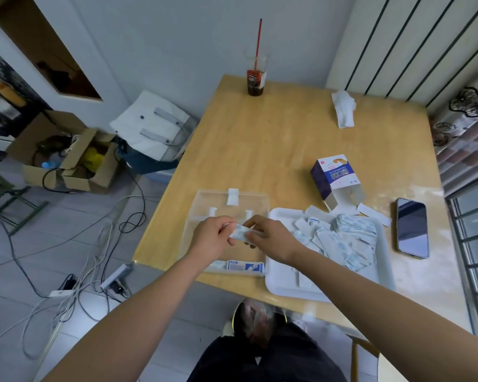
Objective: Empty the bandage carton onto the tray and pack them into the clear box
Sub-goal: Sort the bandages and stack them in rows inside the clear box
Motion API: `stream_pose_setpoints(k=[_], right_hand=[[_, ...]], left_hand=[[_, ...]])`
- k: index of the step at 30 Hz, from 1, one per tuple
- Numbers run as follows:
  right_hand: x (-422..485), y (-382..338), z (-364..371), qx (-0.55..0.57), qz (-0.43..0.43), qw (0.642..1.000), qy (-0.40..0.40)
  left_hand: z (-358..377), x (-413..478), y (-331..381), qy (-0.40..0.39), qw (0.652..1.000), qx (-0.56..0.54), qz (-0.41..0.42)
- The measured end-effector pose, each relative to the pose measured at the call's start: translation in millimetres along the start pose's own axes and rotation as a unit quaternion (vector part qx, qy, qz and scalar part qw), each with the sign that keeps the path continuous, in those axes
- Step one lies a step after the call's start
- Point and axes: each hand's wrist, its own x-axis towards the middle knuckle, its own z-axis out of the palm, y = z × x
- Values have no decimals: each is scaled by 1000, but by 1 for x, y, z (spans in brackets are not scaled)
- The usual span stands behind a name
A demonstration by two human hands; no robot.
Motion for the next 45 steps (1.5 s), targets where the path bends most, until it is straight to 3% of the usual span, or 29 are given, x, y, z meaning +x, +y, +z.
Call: stream_pose_setpoints(k=[5, 11, 15, 22, 37, 41, 45], right_hand=[[17, -8, 13, 20, 21, 1000, 8], [33, -16, 34, 15, 64, 997, -37], [52, -18, 62, -46, 83, 994, -45], [70, -6, 90, -100, 120, 986, -51], [71, -2, 114, -204, 30, 978, -36], [70, -4, 113, -233, 7, 970, -66], [61, -12, 96, -161, -13, 986, -37]], left_hand=[[-17, -2, -15, -6, 1000, -12, -22], [-47, -2, -38, 186, 974, 78, -99], [-50, -6, -59, 149, 973, 94, -150], [-50, -13, -71, 132, 979, 85, -126], [-50, -13, -79, 134, 982, 65, -119], [-51, -12, -78, 133, 981, 75, -122], [-52, -14, -76, 132, 975, 114, -136]])
